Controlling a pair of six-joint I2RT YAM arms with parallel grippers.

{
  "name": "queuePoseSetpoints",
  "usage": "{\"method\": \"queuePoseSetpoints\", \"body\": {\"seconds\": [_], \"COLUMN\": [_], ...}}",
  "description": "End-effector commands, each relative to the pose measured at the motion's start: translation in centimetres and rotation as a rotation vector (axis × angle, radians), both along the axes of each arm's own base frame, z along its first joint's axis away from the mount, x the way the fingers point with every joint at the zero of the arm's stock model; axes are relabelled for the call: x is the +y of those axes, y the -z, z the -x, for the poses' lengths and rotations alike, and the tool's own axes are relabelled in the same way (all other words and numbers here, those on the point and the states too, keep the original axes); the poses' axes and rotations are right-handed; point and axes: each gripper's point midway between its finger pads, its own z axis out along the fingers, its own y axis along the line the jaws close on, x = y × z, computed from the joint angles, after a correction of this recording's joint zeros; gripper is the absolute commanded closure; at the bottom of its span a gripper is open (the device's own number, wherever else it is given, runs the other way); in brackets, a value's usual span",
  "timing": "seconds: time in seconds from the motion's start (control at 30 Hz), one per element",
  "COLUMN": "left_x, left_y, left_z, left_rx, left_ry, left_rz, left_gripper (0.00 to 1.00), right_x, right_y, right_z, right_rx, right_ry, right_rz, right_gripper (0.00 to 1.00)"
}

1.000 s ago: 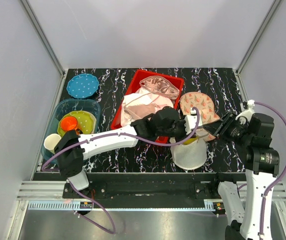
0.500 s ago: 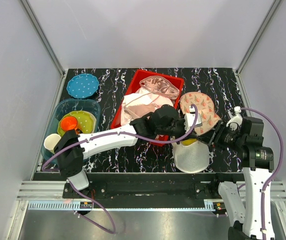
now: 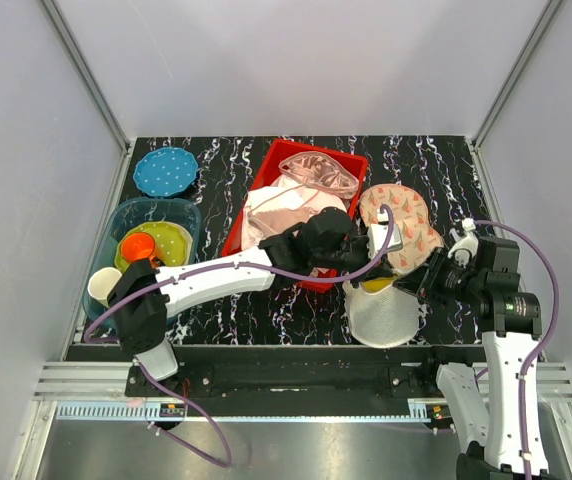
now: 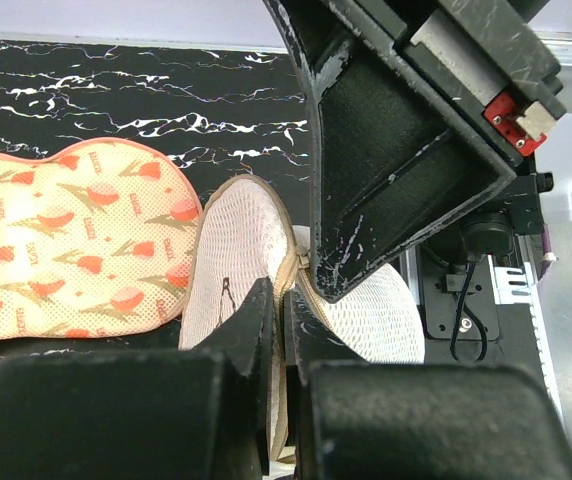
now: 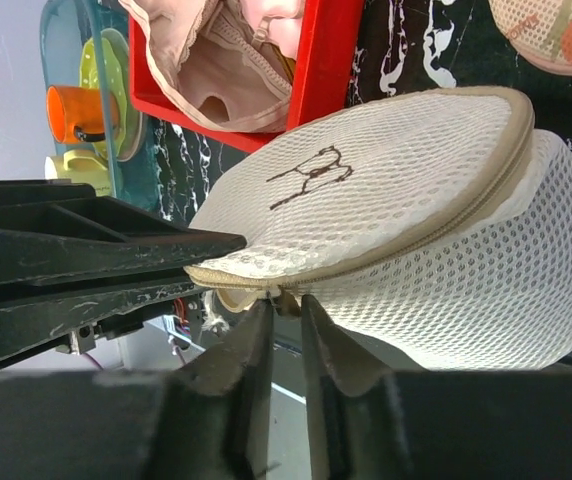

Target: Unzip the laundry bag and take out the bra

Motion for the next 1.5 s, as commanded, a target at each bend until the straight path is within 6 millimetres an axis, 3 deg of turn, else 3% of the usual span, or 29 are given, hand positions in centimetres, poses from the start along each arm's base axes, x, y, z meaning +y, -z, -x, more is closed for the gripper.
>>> {"method": "queuePoseSetpoints", "body": {"seconds": [0.0,0.03,0.27,0.53,0.57,0.67,0.73,0.77,0.8,0.87,0.97,1.03,1.07,1.1,1.13,1.17,1.2,1.27,1.3,1.33,1.4,1.47], "left_x": [-0.7,-0.7,1.1,5.1,5.6,6.0,5.4,4.9,4.3,3.6,2.2,0.9,0.5,0.0,-0.7,-0.8,-0.8,-0.1,0.3,0.7,2.4,3.5], "left_y": [-7.1,-7.0,-5.7,-2.8,-3.2,-2.6,-3.0,-4.2,-3.3,-4.1,-6.7,-9.6,-10.5,-12.7,-11.9,-11.9,-11.9,-11.6,-12.3,-11.7,-13.5,-13.6], "left_z": [0.1,0.2,-0.2,-1.7,-2.0,-1.9,-2.1,-2.3,-2.4,-2.8,-4.4,-6.3,-6.8,-7.4,-8.1,-8.8,-9.7,-11.1,-11.4,-11.5,-12.2,-12.1], "left_rx": [-0.087,-0.088,-0.104,-0.075,-0.073,-0.055,-0.052,-0.043,-0.018,-0.015,-0.039,-0.062,-0.063,-0.081,-0.057,-0.049,-0.053,0.047,0.074,0.160,0.201,0.265], "left_ry": [0.040,0.042,0.043,0.031,0.021,0.012,0.016,0.017,0.029,0.030,-0.011,-0.065,-0.077,-0.088,-0.102,-0.126,-0.155,-0.227,-0.237,-0.263,-0.304,-0.342], "left_rz": [0.195,0.191,0.155,0.072,0.080,0.090,0.120,0.145,0.119,0.124,0.168,0.206,0.218,0.253,0.239,0.241,0.248,0.259,0.289,0.297,0.356,0.365], "left_gripper": [1.00,1.00,1.00,1.00,1.00,1.00,1.00,1.00,1.00,1.00,1.00,1.00,0.92,0.71,0.27,0.06,0.01,0.01,0.01,0.01,0.01,0.01], "right_x": [-0.3,-0.5,-2.8,-4.8,-5.0,-5.4,-4.8,-4.5,-4.2,-4.1,-4.5,-4.6,-4.7,-4.7,-4.9,-5.0,-5.0,-4.8,-4.7,-4.2,-3.5,-3.2], "right_y": [-0.3,-0.3,-0.1,0.3,0.5,0.6,0.0,-0.4,-1.0,-2.4,-5.1,-7.2,-7.7,-8.4,-8.6,-8.7,-7.7,-6.3,-4.2,-3.5,-1.3,-0.5], "right_z": [-0.8,-0.9,-1.5,-2.0,-2.2,-2.8,-3.6,-3.8,-4.1,-4.6,-5.0,-5.1,-5.2,-5.2,-5.4,-5.5,-5.7,-6.2,-6.4,-6.6,-6.7,-6.6], "right_rx": [-0.062,-0.068,-0.074,-0.038,-0.028,-0.022,-0.046,-0.062,-0.076,-0.118,-0.187,-0.238,-0.252,-0.269,-0.282,-0.292,-0.275,-0.258,-0.207,-0.191,-0.139,-0.123], "right_ry": [0.003,0.016,0.163,0.282,0.293,0.334,0.332,0.328,0.330,0.337,0.388,0.401,0.407,0.414,0.423,0.430,0.431,0.423,0.415,0.394,0.373,0.372], "right_rz": [0.029,0.041,0.129,0.190,0.195,0.196,0.147,0.123,0.096,0.074,0.054,0.044,0.042,0.039,0.040,0.037,0.037,0.030,0.025,0.005,-0.035,-0.055], "right_gripper": [0.83,1.00,1.00,1.00,1.00,1.00,1.00,1.00,1.00,1.00,1.00,1.00,1.00,1.00,1.00,1.00,1.00,1.00,1.00,1.00,1.00,1.00]}}
